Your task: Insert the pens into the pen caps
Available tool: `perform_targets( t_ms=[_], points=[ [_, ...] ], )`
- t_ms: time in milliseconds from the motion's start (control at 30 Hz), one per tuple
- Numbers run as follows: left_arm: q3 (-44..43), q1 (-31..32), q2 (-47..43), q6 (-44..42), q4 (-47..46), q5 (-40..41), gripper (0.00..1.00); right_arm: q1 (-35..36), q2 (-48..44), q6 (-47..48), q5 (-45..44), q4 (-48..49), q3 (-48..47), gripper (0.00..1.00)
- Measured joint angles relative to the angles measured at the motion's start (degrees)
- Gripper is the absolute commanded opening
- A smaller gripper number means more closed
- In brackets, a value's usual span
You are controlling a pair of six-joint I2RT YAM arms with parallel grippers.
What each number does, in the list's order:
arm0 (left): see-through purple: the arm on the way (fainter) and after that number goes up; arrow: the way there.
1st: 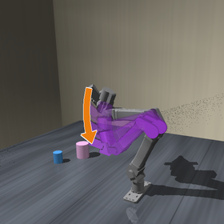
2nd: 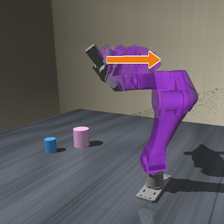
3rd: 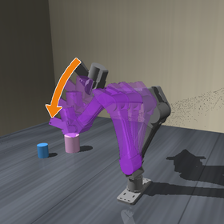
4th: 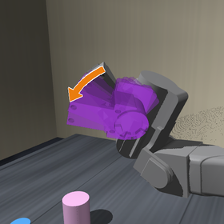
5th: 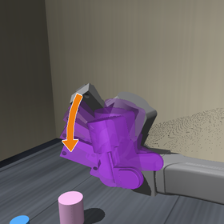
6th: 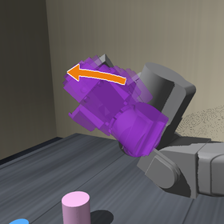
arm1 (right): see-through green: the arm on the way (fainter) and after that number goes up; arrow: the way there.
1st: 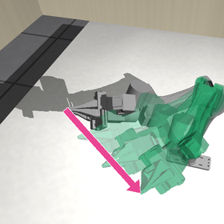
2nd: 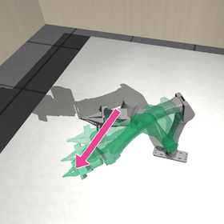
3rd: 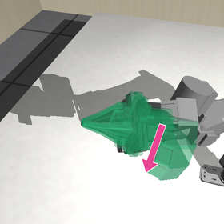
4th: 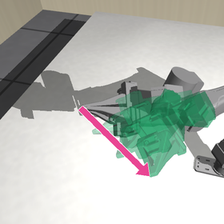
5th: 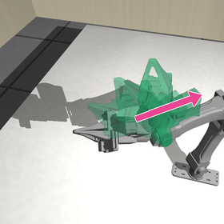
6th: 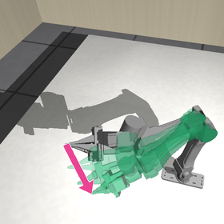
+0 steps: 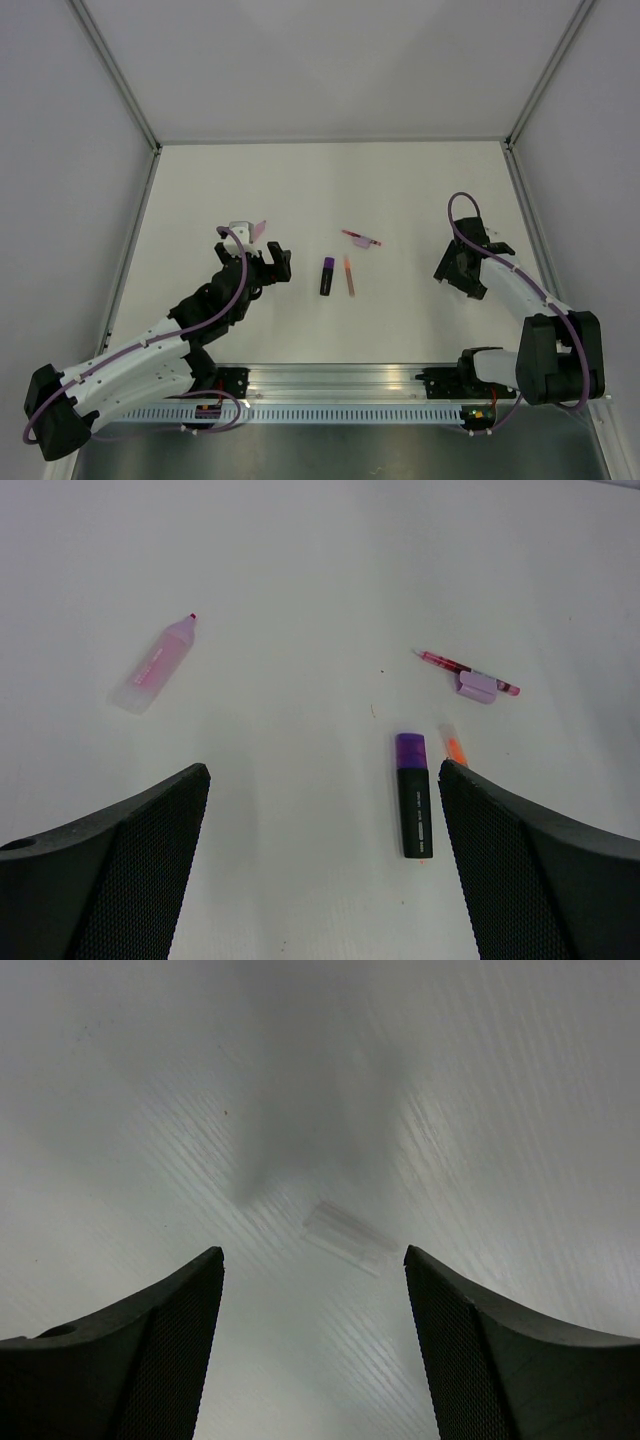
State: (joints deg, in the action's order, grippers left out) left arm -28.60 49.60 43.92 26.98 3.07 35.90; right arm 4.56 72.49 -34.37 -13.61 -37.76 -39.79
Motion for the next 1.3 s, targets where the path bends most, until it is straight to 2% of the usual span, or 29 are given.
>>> perform_targets(
  t_ms=[600,933,1300],
  points=[
    [0.0,0.0,0.0,-0.1,0.0,0.0,1.00,0.0,2.9,-2.1,2.3,2.6,3.5,0.78],
    [0.0,0.0,0.0,-0.2,0.0,0.0,1.00,0.1,2.4,-1.3,3.6,4.1,3.9,0.74],
    [0.0,0.0,0.0,-0.2,0.0,0.0,1.00,3.3,2.5,0.8,10.8,10.5,4.1,0.71]
  ],
)
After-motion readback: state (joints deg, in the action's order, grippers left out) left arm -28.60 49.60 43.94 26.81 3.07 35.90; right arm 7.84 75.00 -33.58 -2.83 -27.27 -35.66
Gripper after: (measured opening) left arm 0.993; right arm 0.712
